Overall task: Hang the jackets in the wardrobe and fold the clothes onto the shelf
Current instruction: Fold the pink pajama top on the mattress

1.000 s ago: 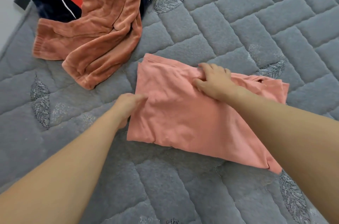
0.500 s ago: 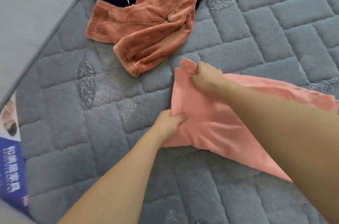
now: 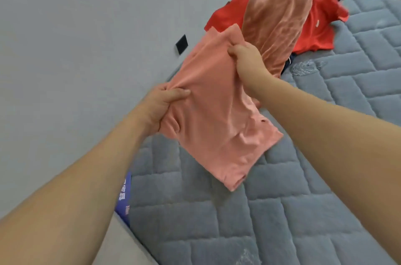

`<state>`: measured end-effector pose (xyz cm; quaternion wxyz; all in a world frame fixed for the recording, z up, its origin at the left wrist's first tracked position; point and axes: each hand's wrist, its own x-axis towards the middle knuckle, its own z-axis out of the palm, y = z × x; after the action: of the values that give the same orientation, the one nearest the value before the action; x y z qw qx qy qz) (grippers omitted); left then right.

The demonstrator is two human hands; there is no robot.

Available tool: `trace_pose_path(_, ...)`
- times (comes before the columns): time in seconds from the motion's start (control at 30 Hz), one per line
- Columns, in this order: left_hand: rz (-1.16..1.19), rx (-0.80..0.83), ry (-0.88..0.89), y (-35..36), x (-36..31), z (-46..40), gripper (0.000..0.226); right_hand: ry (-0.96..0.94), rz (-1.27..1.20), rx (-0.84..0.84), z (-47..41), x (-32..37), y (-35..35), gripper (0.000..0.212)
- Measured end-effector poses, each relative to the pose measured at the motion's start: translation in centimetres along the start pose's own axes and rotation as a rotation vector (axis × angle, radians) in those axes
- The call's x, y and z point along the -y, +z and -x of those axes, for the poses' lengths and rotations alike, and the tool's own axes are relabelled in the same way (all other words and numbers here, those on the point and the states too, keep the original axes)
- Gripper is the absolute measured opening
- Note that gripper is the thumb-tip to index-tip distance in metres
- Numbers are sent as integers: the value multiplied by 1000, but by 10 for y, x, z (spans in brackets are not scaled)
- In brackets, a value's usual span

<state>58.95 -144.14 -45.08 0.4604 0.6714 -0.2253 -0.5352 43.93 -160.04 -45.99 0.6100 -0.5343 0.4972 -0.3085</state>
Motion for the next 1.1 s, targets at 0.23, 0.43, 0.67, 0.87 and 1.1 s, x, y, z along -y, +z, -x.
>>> trace_pose_path(0.23, -172, 357, -71, 63, -46, 69, 47, 8, -240, -210, 68, 40, -70, 26)
trace_pose_path(0.43, -374, 417, -268, 163, 81, 104, 33, 134, -141, -296, 152, -94, -172, 32)
trace_pose_path(0.67, -431, 666, -584, 326, 285, 194, 40, 362, 199, -465, 289, -261, -310, 23)
trace_pose_path(0.87, -441, 706, -570, 358, 286, 190, 49, 474, 370, -490, 317, -274, -374, 35)
trace_pose_path(1.1, -722, 457, -366, 255, 239, 100, 17, 387, 507, -214, 227, -255, -300, 11)
